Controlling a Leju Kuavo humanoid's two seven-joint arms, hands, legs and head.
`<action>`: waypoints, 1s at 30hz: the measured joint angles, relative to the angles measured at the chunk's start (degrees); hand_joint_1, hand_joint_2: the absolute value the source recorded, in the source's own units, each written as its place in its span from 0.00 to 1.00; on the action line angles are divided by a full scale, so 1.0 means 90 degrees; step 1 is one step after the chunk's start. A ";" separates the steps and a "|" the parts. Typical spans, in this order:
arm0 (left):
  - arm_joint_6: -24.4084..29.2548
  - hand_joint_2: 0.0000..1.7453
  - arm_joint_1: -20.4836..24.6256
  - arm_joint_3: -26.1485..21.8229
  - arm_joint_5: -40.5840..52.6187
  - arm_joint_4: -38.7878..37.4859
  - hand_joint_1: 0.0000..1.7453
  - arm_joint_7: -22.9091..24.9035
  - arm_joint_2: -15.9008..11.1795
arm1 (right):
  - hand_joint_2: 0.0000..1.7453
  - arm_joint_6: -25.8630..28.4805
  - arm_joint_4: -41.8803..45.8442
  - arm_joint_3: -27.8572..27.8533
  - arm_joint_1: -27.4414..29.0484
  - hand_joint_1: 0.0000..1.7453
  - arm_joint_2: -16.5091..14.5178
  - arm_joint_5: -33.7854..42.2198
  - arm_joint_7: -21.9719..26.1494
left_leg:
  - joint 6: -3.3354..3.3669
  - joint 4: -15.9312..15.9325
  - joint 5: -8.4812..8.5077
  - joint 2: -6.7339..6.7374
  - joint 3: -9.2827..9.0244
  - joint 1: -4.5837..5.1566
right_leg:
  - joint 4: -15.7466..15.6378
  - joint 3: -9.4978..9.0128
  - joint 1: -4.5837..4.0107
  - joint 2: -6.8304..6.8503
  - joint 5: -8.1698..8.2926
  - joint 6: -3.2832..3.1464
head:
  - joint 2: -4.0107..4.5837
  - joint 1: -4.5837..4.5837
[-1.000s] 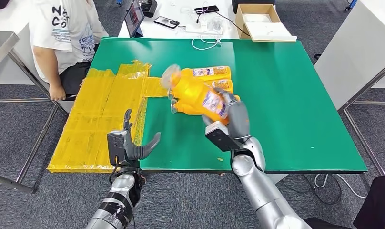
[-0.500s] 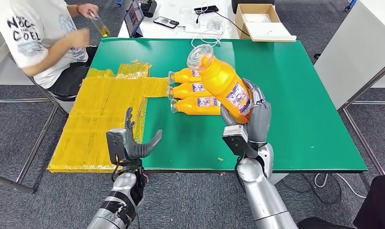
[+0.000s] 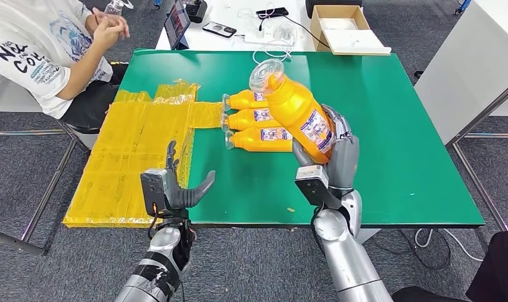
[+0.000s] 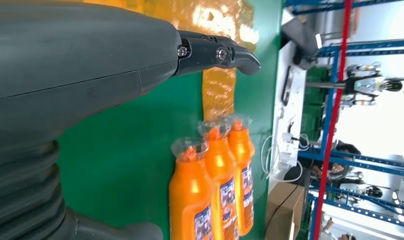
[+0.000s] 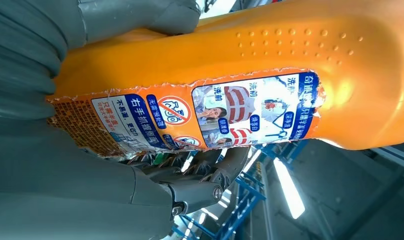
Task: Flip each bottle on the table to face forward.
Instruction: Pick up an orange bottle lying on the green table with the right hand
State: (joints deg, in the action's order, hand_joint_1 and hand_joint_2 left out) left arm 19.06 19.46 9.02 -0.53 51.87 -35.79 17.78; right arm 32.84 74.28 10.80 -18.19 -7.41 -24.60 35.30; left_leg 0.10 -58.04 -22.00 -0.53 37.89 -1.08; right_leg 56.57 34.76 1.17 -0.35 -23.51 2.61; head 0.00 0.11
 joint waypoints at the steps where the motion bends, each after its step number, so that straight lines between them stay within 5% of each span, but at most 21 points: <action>1: -0.0145 1.00 0.0000 0.0005 -0.0084 0.0000 0.00 0.0050 0.0001 | 1.00 -0.0090 -0.0025 0.0001 -0.0003 1.00 0.0000 -0.0005 -0.0032 | 0.0000 0.0000 0.0000 0.0000 0.0000 0.0000 | 0.0000 0.0000 0.0000 0.0000 0.0000 0.0000 | 0.0000 0.0000; 6: -0.1164 1.00 -0.0001 0.0170 -0.0476 0.0088 0.00 0.0294 0.0012 | 1.00 -0.0587 -0.0643 0.0127 -0.0021 1.00 -0.0069 -0.0177 0.0038 | 0.0000 0.0000 0.0000 0.0000 0.0003 0.0000 | 0.0000 0.0001 -0.0001 0.0000 0.0000 0.0000 | 0.0000 0.0001; 13: -0.1856 1.00 -0.0015 0.0619 -0.0718 0.0520 0.00 0.0598 0.0035 | 1.00 -0.0428 -0.1932 0.0429 -0.0175 1.00 -0.0415 -0.0320 0.0327 | 0.0000 0.0001 0.0000 -0.0001 0.0008 -0.0002 | 0.0001 0.0004 -0.0003 0.0000 -0.0001 0.0000 | 0.0000 0.0001; 30: -0.2100 1.00 -0.0042 0.1010 -0.1013 0.0617 0.00 0.0738 0.0062 | 1.00 -0.0242 -0.3164 0.0668 -0.0695 1.00 -0.0738 -0.0168 0.0341 | 0.0000 0.0001 0.0000 -0.0001 0.0008 -0.0001 | 0.0001 0.0005 -0.0002 0.0000 0.0000 0.0000 | 0.0000 0.0000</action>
State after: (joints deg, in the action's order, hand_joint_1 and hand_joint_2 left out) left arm 0.15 19.08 18.11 -9.65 57.42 -29.15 18.33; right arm 30.67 45.81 16.81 -24.45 -14.05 -26.11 38.36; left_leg 0.09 -58.03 -22.00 -0.53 37.96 -1.09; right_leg 56.58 34.81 1.15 -0.35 -23.51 2.61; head 0.00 0.11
